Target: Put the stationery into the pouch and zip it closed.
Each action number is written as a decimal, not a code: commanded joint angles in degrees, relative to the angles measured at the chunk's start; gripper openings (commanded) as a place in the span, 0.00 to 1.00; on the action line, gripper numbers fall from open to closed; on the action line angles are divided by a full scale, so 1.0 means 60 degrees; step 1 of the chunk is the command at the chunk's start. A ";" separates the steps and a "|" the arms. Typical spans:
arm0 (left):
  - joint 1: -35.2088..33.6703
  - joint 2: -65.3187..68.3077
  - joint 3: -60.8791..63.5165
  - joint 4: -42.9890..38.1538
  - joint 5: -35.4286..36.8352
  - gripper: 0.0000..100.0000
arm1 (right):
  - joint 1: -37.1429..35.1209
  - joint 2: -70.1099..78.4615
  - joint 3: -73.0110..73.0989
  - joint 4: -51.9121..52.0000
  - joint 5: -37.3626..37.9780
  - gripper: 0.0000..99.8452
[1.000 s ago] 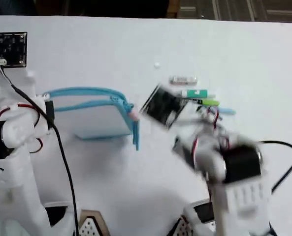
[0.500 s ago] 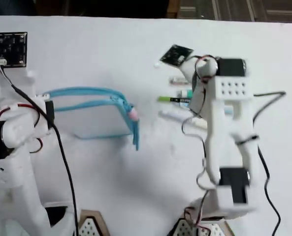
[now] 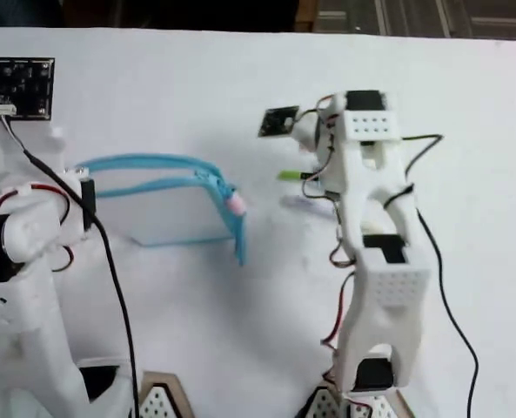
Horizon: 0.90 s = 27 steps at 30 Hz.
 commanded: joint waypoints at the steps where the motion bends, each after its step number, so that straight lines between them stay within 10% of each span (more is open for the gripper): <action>1: 0.0212 0.0725 0.0747 0.0044 -0.0059 0.02 | -0.0432 0.0491 -0.0835 -0.0315 0.0044 0.22; 20: 0.0212 0.0725 0.0747 0.0044 -0.0073 0.02 | -0.0813 0.3758 -0.4337 0.0520 -0.0278 0.20; 27: 0.0212 0.0725 0.0747 0.0044 -0.0073 0.02 | -0.0769 0.4212 -0.4454 0.0286 -0.0293 0.02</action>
